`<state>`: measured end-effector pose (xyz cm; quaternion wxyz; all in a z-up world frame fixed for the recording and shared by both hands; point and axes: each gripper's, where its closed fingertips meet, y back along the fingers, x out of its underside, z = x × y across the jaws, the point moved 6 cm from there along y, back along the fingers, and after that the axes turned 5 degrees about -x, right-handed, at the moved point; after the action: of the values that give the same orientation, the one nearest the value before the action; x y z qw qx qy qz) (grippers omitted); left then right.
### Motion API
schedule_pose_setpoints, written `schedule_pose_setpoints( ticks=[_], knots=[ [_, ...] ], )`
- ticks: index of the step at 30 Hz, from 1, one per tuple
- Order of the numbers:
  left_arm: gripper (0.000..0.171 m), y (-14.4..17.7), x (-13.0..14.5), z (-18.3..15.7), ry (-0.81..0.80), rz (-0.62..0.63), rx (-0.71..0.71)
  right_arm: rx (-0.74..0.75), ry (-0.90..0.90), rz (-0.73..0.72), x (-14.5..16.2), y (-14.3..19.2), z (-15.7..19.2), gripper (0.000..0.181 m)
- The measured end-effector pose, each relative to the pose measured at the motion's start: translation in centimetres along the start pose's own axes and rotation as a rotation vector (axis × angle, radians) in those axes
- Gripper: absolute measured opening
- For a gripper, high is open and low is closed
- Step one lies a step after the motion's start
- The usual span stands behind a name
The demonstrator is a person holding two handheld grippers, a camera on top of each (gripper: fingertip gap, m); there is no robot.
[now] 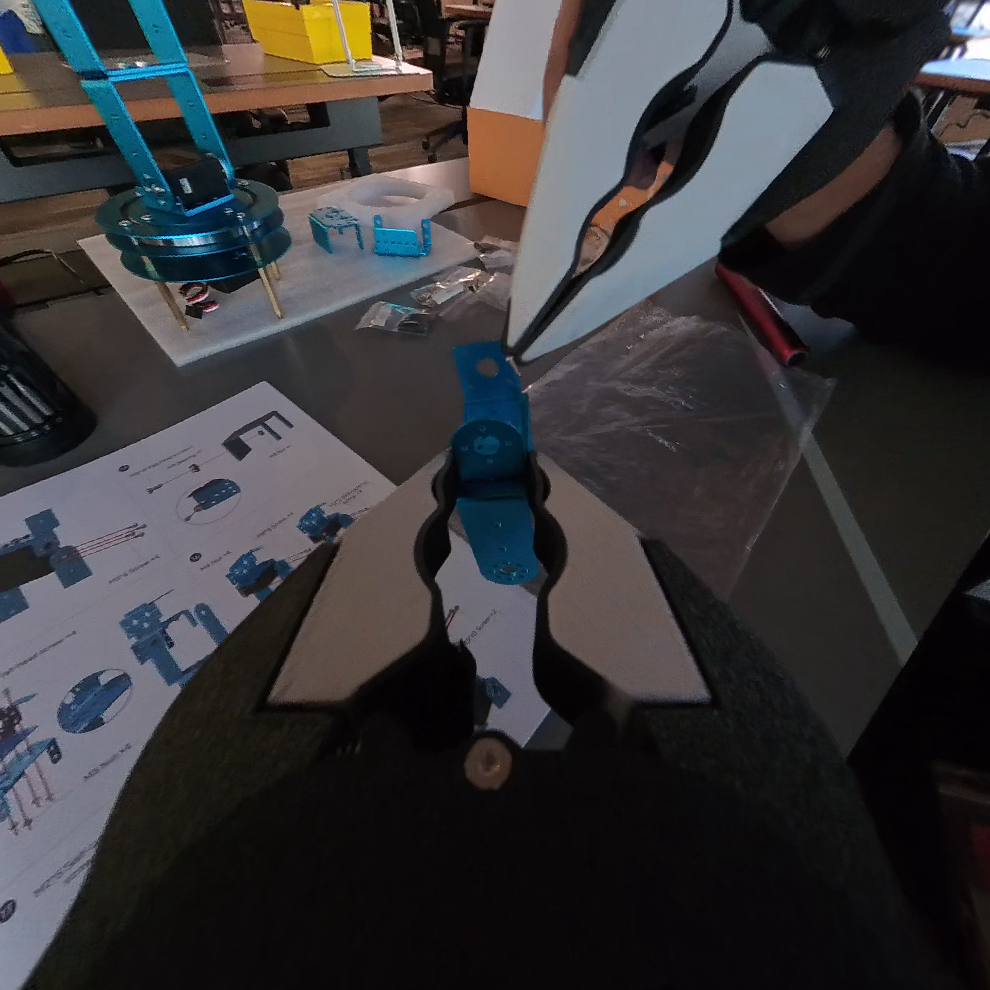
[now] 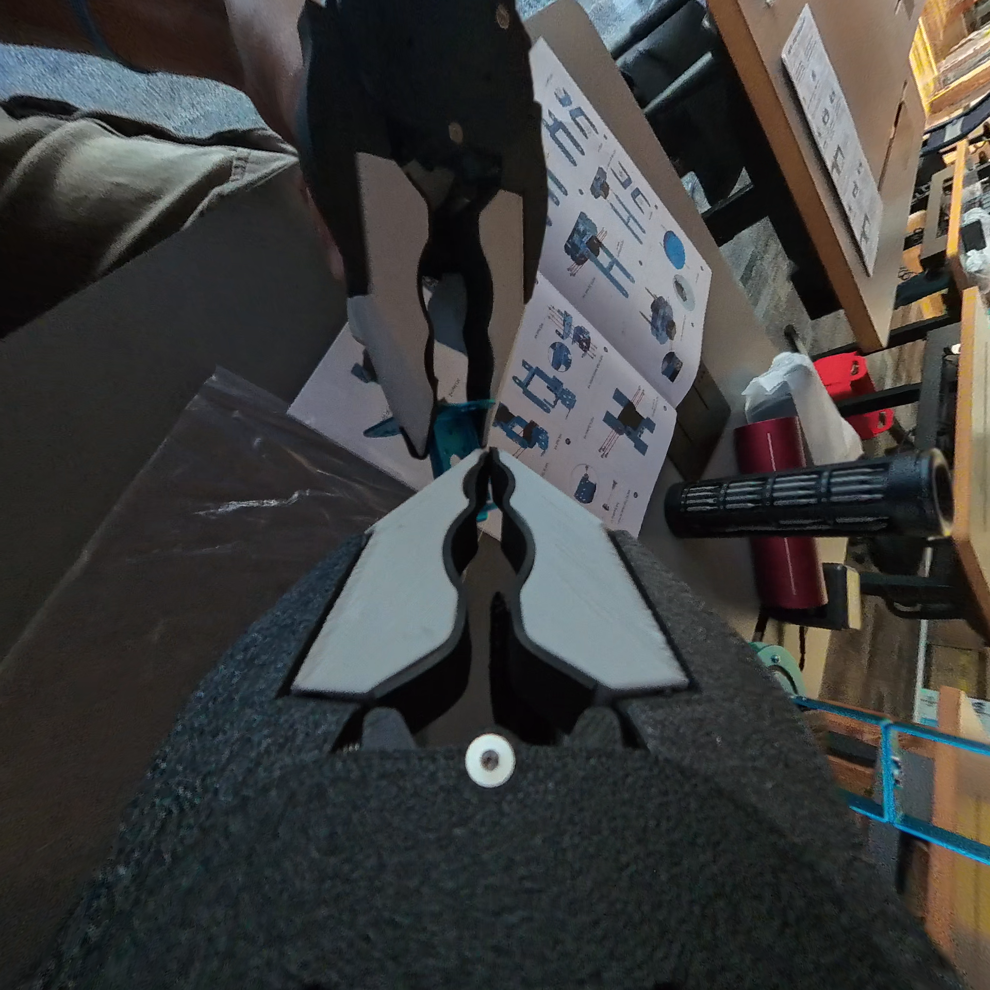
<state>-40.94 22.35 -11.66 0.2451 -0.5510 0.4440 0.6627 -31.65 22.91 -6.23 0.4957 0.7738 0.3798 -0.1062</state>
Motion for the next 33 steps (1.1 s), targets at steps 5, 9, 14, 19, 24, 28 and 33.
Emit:
schedule_pose_setpoints(
  ticks=[5,9,14,19,24,28,33],
  knots=[
    [0.025,-0.1,0.0,-0.8,-0.058,0.024,-0.002,0.013,0.058,0.075,0.0,-1.2,0.8,0.0],
    [0.025,-0.2,-0.1,-1.2,-0.093,0.045,-0.014,-0.005,0.072,0.1,0.3,-2.0,1.2,0.0],
    [0.025,-0.2,0.0,-1.2,-0.101,0.05,-0.018,-0.027,0.045,0.103,0.7,-2.0,1.1,0.0],
    [0.025,-0.3,0.1,-1.3,-0.109,0.057,-0.018,-0.026,0.061,0.123,0.8,-2.2,1.3,0.0],
    [0.025,-0.6,0.2,-1.4,-0.126,0.071,-0.026,-0.04,0.062,0.139,1.1,-2.5,1.5,0.0],
    [0.025,-0.5,0.2,-1.3,-0.131,0.071,-0.027,-0.013,0.063,0.122,0.9,-2.2,1.2,0.0],
    [0.025,-0.5,0.2,-1.3,-0.133,0.062,-0.024,0.0,-0.048,0.015,0.3,0.0,-0.3,0.0]
  ],
)
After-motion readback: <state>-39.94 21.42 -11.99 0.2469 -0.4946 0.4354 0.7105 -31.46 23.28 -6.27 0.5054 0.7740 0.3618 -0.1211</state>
